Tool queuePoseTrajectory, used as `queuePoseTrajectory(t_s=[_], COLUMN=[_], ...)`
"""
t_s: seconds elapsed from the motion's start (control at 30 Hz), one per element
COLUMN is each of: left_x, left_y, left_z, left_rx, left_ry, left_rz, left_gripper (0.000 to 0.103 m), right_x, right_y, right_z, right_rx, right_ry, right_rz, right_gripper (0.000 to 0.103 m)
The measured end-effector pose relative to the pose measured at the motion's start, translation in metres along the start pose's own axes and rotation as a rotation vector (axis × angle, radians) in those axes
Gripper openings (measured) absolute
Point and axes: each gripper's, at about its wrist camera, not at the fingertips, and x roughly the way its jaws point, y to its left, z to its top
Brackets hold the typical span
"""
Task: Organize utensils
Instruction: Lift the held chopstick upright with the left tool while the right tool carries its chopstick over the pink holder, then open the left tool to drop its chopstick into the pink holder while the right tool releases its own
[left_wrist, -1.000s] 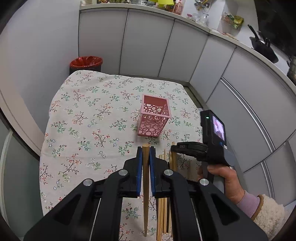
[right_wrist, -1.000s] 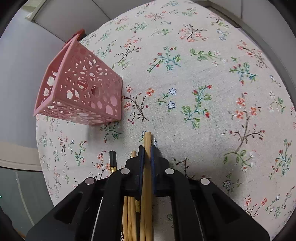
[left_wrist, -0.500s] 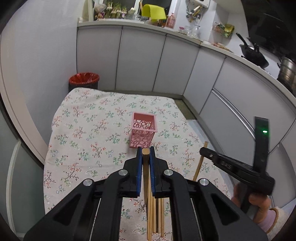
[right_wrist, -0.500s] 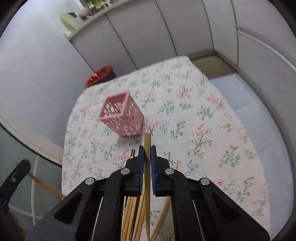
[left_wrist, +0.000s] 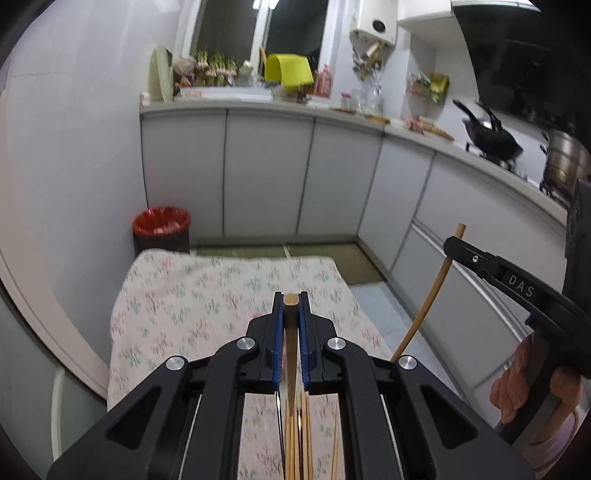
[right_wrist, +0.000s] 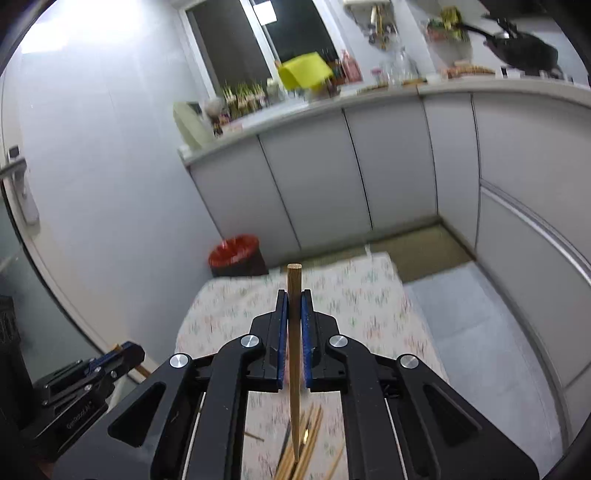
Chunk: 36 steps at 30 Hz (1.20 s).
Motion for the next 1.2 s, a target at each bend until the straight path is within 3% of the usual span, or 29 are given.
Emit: queuePoseTrajectory(t_s=[0.13, 0.3, 0.6, 0.67, 0.7, 0.73, 0.83, 0.93, 1.03, 1.2], left_x=[0.023, 0.065, 0.136, 0.138, 0.138, 0.134, 0.123, 0.103, 0.075, 0.045], left_y=[0.018, 0.038, 0.061, 0.061, 0.062, 0.063, 0.061, 0.052, 0.037, 0.019], left_z=[0.032, 0.045, 0.019, 0.01, 0.01, 0.01, 0.012, 0.013, 0.01, 0.0], left_rx=[-0.05, -0.081, -0.107, -0.113, -0.119, -0.128, -0.143, -0.117, -0.075, -0.048], left_ry=[-0.078, -0.097, -0.021, -0.008, -0.009, -0.018, -0.031, -0.082, -0.151, -0.164], left_rz=[0.019, 0.03, 0.014, 0.015, 0.011, 0.012, 0.006, 0.057, 0.147, 0.195], left_gripper=[0.007, 0.007, 0.008, 0.009, 0.011, 0.015, 0.028, 0.028, 0.028, 0.028], right_x=[0.023, 0.066, 0.15, 0.162, 0.164, 0.164, 0.156, 0.147, 0.119, 0.073], right_y=[0.002, 0.001, -0.005, -0.003, -0.002, -0.001, 0.005, 0.009, 0.018, 0.03], right_z=[0.029, 0.037, 0.011, 0.004, 0.001, -0.002, -0.001, 0.001, 0.0, -0.001], right_rx=[0.012, 0.036, 0.056, 0.051, 0.054, 0.054, 0.043, 0.029, -0.021, -0.074], right_ry=[-0.113, -0.164, -0.126, -0.098, -0.086, -0.083, -0.088, -0.084, -0.099, -0.119], right_rz=[0.019, 0.035, 0.039, 0.05, 0.039, 0.034, 0.014, -0.007, -0.082, -0.149], right_gripper=[0.006, 0.006, 0.006, 0.009, 0.022, 0.035, 0.036, 0.036, 0.036, 0.037])
